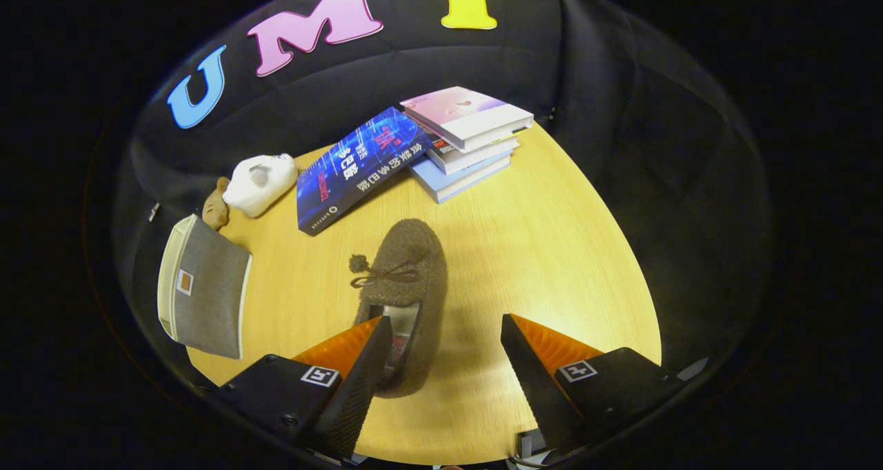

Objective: Open the storage box then place both shoes into the box .Put the left shoe in first, then the right shoe, with the right side of both shoes facing outward in a uniform manner.

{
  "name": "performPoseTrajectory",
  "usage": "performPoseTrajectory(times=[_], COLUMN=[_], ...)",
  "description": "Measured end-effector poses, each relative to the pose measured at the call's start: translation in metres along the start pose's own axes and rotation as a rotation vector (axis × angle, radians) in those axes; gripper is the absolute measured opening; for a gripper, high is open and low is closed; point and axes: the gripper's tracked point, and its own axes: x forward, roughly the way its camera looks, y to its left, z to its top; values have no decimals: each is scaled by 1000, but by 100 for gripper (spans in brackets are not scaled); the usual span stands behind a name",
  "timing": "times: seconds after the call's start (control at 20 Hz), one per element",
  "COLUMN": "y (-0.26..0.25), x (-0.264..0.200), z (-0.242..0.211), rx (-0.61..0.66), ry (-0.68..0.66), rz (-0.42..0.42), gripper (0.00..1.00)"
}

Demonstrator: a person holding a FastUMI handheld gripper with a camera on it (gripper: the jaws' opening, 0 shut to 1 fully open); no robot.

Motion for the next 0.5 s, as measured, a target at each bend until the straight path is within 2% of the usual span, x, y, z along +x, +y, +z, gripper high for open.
performPoseTrajectory(times=[0.15, 0.4, 0.45, 0.5], y=[-7, -7, -6, -2], x=[40, 77, 81, 84], z=[-4, -3, -3, -5], rx=[2, 48, 49, 52], ry=[22, 25, 33, 38], rz=[-14, -32, -34, -34], gripper=[99, 99, 98, 93])
